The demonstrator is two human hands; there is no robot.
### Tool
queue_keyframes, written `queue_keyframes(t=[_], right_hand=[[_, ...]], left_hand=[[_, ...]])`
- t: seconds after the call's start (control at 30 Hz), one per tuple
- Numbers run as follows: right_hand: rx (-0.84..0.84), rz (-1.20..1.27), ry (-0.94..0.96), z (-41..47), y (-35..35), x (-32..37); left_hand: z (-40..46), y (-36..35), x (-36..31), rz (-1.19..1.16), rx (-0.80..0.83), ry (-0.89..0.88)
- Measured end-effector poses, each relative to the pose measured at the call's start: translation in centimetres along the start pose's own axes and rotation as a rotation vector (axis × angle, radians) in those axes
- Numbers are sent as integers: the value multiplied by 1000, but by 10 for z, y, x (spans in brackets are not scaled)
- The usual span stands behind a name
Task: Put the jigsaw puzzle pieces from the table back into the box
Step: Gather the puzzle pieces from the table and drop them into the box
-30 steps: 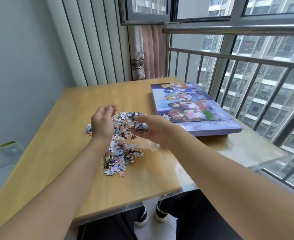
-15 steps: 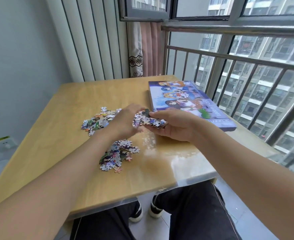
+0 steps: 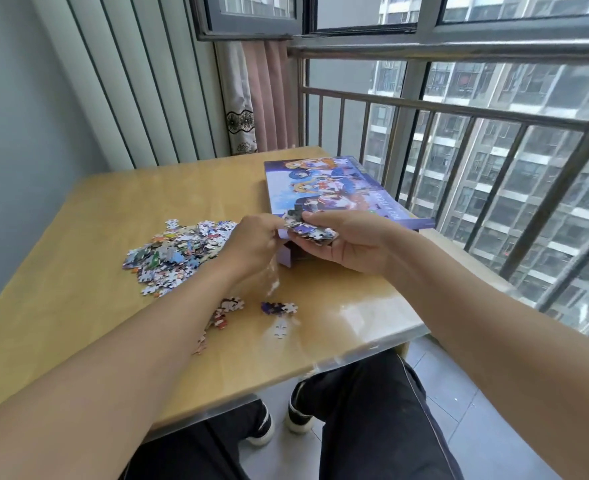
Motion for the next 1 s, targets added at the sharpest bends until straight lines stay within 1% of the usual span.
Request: queue_keyframes(t=[0.13, 0.2, 0.27, 0.4, 0.5, 0.6, 0.77, 0.87, 0.93, 1.0], right_hand=[[68, -15, 49, -5, -7, 10], [78, -40, 44, -6, -6, 13], [30, -68, 23, -6, -1, 13], [-169, -34, -4, 4, 21, 21], [-216, -19, 23, 18, 23, 45], [-254, -3, 12, 26, 19, 60], [-231, 12, -96, 22, 11, 67], [-250, 28, -137, 24, 15, 72], [-259, 8, -140, 27, 17, 75], [-285, -36, -94, 31, 19, 77]], left_hand=[[11, 10, 1, -62, -13, 133], [20, 23, -2, -123, -60, 150], [29, 40, -7, -216, -101, 152], [45, 65, -19, -325, -108, 142], [50, 80, -33, -381, -119, 127], [53, 89, -41, -391, -126, 122], [54, 91, -41, -371, -134, 131], [54, 90, -40, -381, -115, 125], [54, 90, -39, -381, -105, 120], [54, 89, -38, -383, -111, 126]])
Point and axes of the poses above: each hand's wrist, its own z-axis towards the middle knuckle, its own y-axis out of the back of the hand, x = y × z, the point moved 8 cm from there along z, towards the middle knuckle, and after that the axes turned 10 degrees about y, right-handed, at the moved point
